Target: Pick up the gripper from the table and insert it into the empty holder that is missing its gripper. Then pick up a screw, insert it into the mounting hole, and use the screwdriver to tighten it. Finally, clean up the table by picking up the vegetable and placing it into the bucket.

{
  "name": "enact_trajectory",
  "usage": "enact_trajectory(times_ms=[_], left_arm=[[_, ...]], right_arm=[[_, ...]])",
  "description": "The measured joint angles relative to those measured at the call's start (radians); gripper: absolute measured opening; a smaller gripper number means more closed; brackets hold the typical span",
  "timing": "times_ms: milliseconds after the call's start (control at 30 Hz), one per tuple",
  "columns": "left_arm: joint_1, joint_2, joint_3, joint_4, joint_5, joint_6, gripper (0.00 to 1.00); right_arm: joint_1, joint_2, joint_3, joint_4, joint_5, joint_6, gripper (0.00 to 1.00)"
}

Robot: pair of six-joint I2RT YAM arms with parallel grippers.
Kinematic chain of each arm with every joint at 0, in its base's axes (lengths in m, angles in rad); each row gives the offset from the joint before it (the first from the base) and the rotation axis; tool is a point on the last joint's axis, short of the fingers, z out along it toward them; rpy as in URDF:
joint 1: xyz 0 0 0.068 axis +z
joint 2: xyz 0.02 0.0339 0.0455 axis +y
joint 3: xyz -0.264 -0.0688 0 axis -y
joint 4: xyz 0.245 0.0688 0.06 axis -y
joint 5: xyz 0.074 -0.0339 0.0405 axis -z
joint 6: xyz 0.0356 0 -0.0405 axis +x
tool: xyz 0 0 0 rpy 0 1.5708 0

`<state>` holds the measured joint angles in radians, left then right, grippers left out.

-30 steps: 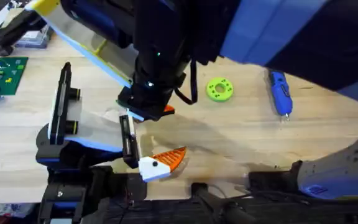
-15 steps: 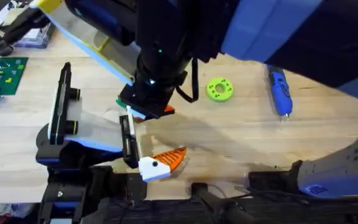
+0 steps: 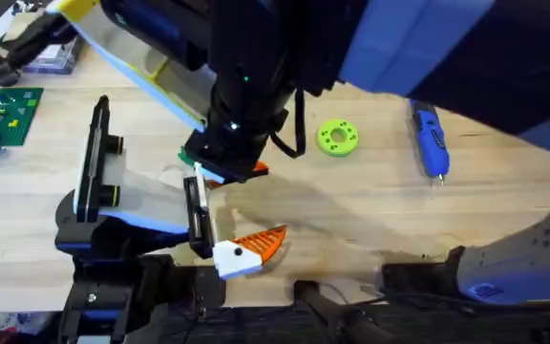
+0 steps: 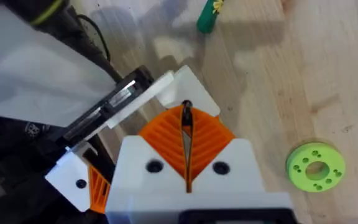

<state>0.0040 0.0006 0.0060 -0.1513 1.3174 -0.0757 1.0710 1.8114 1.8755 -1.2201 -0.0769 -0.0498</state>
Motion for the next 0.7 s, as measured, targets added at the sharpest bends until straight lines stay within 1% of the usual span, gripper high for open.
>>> enact_trajectory(times_ms=[433, 700], left_arm=[[0.0, 0.0, 0.0, 0.0, 0.0, 0.0, 0.991], [0.0, 0.0, 0.0, -0.001, 0.001, -0.008, 0.991]], right_arm=[[0.0, 0.002, 0.0, 0.001, -0.007, 0.0, 0.012], [0.002, 0.035, 0.0, 0.002, -0.012, 0.0, 0.012]])
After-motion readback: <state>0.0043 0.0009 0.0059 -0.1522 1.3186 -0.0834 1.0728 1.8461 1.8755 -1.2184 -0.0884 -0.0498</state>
